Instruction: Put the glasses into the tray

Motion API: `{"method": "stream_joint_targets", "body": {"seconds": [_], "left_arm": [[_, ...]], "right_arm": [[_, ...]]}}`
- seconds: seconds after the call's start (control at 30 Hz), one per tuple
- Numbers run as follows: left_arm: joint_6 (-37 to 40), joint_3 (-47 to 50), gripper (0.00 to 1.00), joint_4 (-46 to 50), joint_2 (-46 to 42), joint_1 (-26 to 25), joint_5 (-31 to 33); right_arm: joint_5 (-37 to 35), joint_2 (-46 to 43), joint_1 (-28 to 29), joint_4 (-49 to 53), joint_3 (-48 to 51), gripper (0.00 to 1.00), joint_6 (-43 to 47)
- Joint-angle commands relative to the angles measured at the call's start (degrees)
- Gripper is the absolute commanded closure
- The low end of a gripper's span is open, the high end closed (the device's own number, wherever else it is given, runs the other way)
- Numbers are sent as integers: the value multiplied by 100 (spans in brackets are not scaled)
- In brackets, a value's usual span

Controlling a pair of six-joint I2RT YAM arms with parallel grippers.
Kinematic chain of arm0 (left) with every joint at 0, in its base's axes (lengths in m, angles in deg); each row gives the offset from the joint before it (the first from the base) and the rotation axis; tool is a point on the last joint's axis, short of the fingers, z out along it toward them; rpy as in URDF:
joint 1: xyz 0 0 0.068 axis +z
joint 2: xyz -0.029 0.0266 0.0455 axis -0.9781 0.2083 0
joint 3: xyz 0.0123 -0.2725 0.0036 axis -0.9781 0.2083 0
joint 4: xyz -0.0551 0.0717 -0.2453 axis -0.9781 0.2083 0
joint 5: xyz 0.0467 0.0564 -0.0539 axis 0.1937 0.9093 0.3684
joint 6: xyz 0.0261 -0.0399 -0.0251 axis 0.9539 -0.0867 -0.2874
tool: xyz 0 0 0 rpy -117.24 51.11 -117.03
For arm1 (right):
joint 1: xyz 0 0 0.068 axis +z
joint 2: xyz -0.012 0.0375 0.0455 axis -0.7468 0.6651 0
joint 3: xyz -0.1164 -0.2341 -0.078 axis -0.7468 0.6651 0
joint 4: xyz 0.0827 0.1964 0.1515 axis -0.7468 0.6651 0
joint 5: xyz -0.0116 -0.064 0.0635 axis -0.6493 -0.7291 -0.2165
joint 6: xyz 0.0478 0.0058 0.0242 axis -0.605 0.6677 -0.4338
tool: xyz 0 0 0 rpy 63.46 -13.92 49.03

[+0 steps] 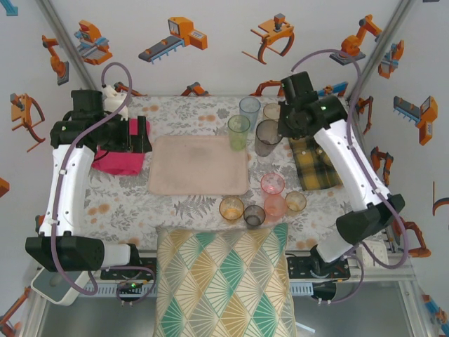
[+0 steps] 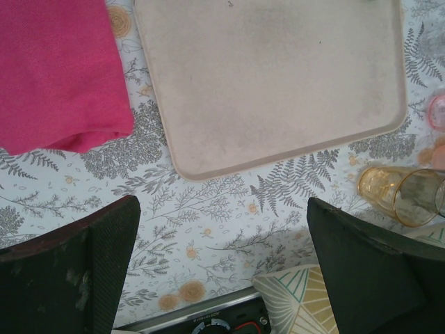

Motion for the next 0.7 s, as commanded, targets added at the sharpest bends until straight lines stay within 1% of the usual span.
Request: {"method": "stream_joint_targets", "body": {"seconds": [0.0, 0.1, 0.3, 0.67], "left_arm": [[-73, -68, 3, 23, -115, 48, -67], [-79, -71, 3, 25, -107, 42, -72], [-67, -68, 3, 25, -111, 44, -60], [-67, -68, 3, 26, -106, 42, -66]], "right_arm": [[24, 161, 178, -320, -88, 100, -226], [111, 326, 305, -470, -106, 100, -272], [50, 694, 542, -673, -115, 100, -294], [-45, 1298, 737, -1019, -39, 100, -315]]}}
